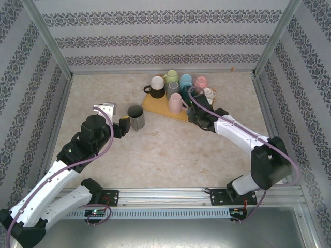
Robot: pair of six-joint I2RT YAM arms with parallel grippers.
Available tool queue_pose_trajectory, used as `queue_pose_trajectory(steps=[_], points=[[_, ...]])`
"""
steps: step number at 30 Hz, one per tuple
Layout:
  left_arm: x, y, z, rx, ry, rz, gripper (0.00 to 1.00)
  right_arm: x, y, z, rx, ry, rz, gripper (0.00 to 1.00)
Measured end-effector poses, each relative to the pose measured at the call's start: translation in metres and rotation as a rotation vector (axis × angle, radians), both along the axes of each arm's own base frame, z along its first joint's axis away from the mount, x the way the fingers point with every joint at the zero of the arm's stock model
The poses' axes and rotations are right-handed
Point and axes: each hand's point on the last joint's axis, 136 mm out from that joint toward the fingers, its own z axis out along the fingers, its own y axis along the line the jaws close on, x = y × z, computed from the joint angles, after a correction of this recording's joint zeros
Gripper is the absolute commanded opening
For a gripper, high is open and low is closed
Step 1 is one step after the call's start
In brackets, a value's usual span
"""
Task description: Turn the mug right side up
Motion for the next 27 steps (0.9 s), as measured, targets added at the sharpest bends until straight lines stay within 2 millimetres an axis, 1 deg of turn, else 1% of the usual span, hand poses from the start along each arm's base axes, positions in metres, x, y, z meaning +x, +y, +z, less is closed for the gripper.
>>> queue_pose_trajectory(steps=[1,2,4,5,7,8,11,14,16,19,21,24,25,27], points=[[0.000,0.000,-0.001,0.005,0.000,-0.001,0.75,0.002,-0.007,-0.007,0.009,0.010,-0.018,0.06],[0.000,0.000,-0.002,0.007,-0.003,-0.002,0.75,0.004,-0.012,-0.013,0.023,0.020,-0.038,0.05],[0.001,0.000,-0.002,0.010,-0.005,-0.004,0.75,0.007,-0.021,-0.027,0.043,0.043,-0.067,0.08],[0.001,0.000,-0.002,0.011,-0.007,-0.005,0.75,0.007,-0.024,-0.034,0.048,0.054,-0.080,0.13],[0.001,-0.001,-0.001,0.010,-0.011,-0.006,0.75,0.008,-0.028,-0.042,0.059,0.075,-0.104,0.31],[0.001,-0.001,0.000,0.009,-0.013,-0.006,0.75,0.008,-0.026,-0.043,0.072,0.080,-0.118,0.33],[0.002,-0.001,0.001,0.007,-0.019,-0.007,0.75,0.007,-0.020,-0.038,0.099,0.116,-0.196,0.31],[0.002,-0.001,0.002,0.005,-0.023,-0.006,0.75,0.016,-0.007,-0.018,0.111,0.119,-0.301,0.31],[0.003,-0.001,0.002,0.004,-0.027,-0.003,0.75,0.022,0.004,-0.001,0.126,0.098,-0.366,0.37],[0.002,-0.001,0.003,0.002,-0.030,-0.003,0.75,0.028,0.013,0.011,0.145,0.093,-0.459,0.48],[0.001,0.000,0.004,-0.001,-0.035,-0.003,0.75,0.034,0.013,0.011,0.149,0.108,-0.526,0.52],[-0.001,0.001,0.005,-0.006,-0.044,-0.003,0.75,0.047,0.014,0.002,0.140,0.142,-0.611,0.57],[-0.001,0.002,0.006,-0.008,-0.047,-0.003,0.75,0.051,0.015,-0.001,0.135,0.150,-0.636,0.60],[-0.002,0.002,0.008,-0.011,-0.053,-0.003,0.75,0.057,0.017,-0.007,0.136,0.166,-0.675,0.62]])
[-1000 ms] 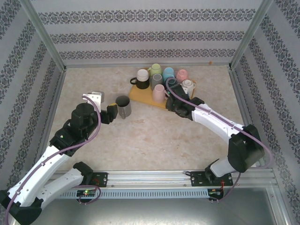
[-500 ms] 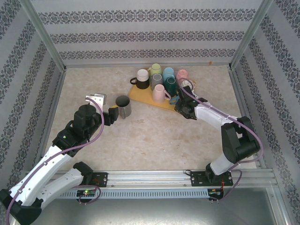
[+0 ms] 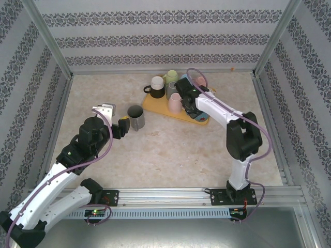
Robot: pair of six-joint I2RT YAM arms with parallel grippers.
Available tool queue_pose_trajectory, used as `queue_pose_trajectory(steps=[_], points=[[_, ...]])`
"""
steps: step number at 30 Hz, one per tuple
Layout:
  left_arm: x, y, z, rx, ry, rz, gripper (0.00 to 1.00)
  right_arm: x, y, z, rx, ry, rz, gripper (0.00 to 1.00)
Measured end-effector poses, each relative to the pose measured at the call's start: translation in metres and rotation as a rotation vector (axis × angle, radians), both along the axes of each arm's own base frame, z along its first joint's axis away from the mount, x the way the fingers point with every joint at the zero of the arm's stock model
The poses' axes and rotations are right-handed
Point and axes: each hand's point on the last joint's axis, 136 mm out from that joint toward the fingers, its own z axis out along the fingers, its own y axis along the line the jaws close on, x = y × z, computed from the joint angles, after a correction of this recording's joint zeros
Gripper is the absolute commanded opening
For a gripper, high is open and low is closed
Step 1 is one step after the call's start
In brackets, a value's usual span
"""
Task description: Turn the mug right side up
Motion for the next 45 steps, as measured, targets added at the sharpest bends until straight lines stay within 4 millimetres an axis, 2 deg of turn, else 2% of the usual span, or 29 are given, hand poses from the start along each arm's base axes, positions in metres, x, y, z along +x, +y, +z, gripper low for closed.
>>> queue_pose_trajectory(steps=[6,9,12,20,26,32,35,42,45], points=[[-0.004,0.005,0.005,-0.011,-0.028,0.012,0.75,0.006,0.002,-0.015,0.006,0.034,-0.087,0.64],[-0.005,0.006,0.007,-0.014,-0.037,0.014,0.75,0.013,0.003,-0.019,0.003,0.037,-0.123,0.70],[-0.005,0.003,0.008,-0.016,-0.040,0.008,0.75,0.020,0.004,-0.020,0.001,0.036,-0.146,0.69],[-0.008,0.008,0.011,-0.017,-0.064,0.022,0.75,0.020,-0.006,-0.023,-0.016,0.055,-0.206,0.59],[-0.008,0.009,0.011,-0.009,-0.068,0.023,0.75,0.013,-0.021,-0.043,-0.033,0.096,-0.222,0.55],[-0.008,0.009,0.009,-0.005,-0.065,0.023,0.75,0.009,-0.023,-0.049,-0.035,0.110,-0.197,0.43],[-0.009,0.010,0.009,-0.005,-0.066,0.026,0.75,0.008,-0.023,-0.047,-0.032,0.098,-0.178,0.35],[-0.009,0.008,0.009,-0.003,-0.068,0.020,0.75,0.004,-0.024,-0.044,-0.047,0.092,-0.106,0.24],[-0.009,0.008,0.009,-0.003,-0.068,0.020,0.75,0.002,-0.026,-0.042,-0.055,0.087,-0.072,0.23]])
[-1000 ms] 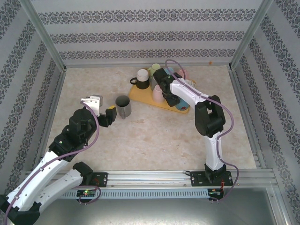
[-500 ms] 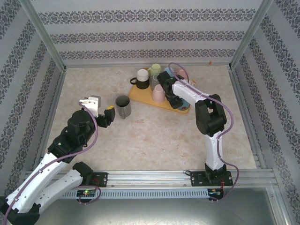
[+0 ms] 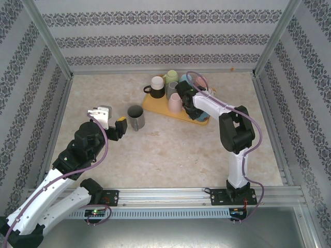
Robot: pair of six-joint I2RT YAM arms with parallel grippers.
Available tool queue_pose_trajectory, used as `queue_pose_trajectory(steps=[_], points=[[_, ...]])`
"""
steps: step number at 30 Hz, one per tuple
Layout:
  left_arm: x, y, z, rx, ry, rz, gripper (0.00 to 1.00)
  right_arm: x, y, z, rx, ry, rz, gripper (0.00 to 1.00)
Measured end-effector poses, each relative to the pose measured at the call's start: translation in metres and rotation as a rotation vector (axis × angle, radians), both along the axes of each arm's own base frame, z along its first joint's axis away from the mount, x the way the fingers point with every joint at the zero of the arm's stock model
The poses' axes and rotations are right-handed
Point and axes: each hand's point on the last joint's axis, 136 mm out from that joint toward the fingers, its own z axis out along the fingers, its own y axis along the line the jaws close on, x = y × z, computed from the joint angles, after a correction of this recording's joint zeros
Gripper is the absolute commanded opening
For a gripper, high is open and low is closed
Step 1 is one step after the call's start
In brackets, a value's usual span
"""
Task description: Turn the mug right side up
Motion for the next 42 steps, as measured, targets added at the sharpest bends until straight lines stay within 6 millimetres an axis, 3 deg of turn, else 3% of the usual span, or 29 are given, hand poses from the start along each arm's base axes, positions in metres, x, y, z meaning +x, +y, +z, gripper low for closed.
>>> queue_pose_trajectory(steps=[21,25,28,36,42], points=[[0.001,0.002,0.000,0.006,-0.003,0.009,0.75,-0.011,-0.012,0.003,-0.084,0.104,0.523,0.16],[0.001,0.002,0.000,0.007,-0.004,0.012,0.75,-0.015,-0.015,0.005,-0.103,0.101,0.615,0.03],[0.001,0.002,0.000,0.007,-0.004,0.012,0.75,-0.019,-0.019,0.006,-0.095,0.083,0.661,0.00],[0.002,0.001,0.000,0.012,-0.005,0.006,0.75,-0.033,-0.031,0.034,-0.057,-0.045,0.707,0.00],[0.002,-0.013,-0.005,0.002,0.029,-0.057,0.78,-0.057,-0.024,0.067,0.006,-0.208,0.752,0.00]])
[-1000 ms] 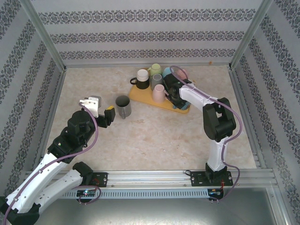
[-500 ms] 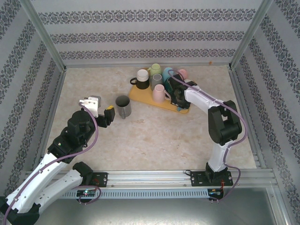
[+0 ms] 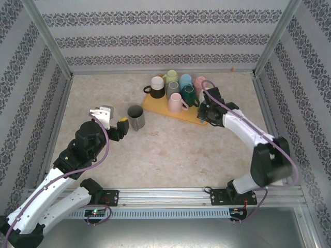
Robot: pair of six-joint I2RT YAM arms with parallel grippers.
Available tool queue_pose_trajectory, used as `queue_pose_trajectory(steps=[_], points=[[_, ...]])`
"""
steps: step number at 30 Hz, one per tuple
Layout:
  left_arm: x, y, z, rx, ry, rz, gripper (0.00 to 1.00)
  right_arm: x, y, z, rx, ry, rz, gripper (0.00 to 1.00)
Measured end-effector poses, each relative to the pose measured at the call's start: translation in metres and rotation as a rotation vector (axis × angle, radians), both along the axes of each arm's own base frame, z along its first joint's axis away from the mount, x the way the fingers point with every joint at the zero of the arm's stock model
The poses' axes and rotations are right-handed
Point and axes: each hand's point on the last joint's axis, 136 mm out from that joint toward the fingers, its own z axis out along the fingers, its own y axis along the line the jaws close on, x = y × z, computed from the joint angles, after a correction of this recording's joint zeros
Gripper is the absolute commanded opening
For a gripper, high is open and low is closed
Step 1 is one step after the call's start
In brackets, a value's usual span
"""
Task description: Turn the mug right side up
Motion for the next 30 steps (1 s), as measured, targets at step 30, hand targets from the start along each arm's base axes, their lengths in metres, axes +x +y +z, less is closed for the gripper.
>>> queue_pose_trajectory(steps=[30], points=[[0.035,-0.187,0.079,-0.828,0.232,-0.711,0.76,-0.068,0.113,0.255,0.957,-0.783,0.487,0.00]])
